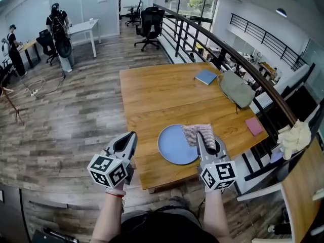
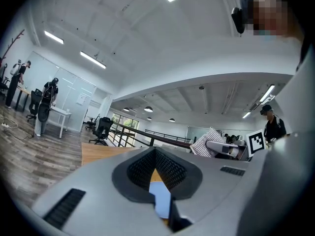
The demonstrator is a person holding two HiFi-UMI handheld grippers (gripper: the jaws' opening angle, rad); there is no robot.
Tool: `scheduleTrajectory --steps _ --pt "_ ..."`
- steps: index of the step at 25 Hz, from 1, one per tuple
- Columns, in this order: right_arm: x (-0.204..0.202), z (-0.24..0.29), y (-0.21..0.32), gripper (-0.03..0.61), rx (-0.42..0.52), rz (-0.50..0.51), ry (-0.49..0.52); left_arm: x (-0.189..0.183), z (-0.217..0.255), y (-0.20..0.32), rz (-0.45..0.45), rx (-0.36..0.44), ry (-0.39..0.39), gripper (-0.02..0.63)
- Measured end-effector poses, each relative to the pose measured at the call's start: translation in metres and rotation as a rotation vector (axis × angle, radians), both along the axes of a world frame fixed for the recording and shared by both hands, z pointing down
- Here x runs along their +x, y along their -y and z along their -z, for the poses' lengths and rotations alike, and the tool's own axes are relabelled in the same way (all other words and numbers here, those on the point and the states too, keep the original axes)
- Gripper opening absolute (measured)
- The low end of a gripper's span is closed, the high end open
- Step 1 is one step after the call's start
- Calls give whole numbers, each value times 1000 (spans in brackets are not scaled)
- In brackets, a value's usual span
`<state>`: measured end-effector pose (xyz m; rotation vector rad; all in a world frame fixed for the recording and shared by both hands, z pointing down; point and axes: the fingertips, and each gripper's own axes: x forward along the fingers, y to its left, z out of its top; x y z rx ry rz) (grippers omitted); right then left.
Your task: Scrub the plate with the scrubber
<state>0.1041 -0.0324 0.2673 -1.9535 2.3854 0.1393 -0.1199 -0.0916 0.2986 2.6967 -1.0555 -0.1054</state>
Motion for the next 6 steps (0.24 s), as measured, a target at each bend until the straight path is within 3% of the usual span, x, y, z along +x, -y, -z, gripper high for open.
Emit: scheduleTrajectory --steps 6 --pt "-17 8 -19 74 34 -10 21 -16 4 -16 -15 8 -11 -5"
